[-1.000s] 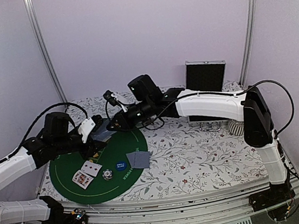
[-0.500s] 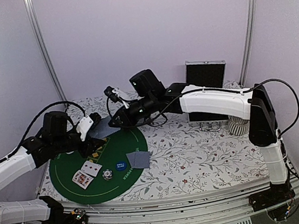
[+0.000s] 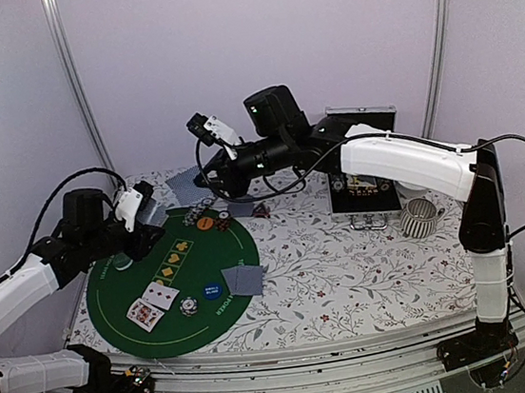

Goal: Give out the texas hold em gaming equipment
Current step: Pick up the poker card from the face-down deck piles, then flop the poker card in the community card area.

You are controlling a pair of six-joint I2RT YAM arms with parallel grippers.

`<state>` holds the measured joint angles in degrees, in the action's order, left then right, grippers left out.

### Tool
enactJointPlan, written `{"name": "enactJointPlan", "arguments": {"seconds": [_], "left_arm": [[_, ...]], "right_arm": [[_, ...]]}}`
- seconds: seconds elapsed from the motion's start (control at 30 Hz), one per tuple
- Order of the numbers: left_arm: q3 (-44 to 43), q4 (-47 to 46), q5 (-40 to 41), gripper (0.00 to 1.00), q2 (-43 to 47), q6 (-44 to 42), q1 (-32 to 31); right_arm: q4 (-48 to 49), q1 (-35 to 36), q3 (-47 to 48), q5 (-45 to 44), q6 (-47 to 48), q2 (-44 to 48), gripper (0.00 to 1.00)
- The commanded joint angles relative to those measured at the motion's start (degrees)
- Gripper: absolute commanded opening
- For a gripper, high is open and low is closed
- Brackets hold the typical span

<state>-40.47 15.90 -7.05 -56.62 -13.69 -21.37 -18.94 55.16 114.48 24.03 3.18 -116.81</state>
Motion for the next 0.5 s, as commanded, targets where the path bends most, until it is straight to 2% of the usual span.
{"name": "enactJointPlan", "arguments": {"seconds": [0.0,0.23,0.37,0.47], "left_arm": [[-1.57,-3.01,4.16,0.42,1.52,2.38,2.33],[-0.96,-4.44,7.60,0.43,3.22,2.74,4.70],[-0.82,-4.80,7.86,0.43,3.66,2.80,5.70],[-0.84,-4.83,7.88,0.43,3.53,2.87,6.18]], "right_arm": [[1.91,0.01,2.33,-7.00,13.12,-2.60,0.01],[14.86,2.55,1.72,-13.60,34.87,-12.38,0.01],[20.96,4.75,2.46,-13.84,49.26,-19.99,0.01],[22.46,5.76,7.66,-13.88,53.09,-25.82,0.01]]}}
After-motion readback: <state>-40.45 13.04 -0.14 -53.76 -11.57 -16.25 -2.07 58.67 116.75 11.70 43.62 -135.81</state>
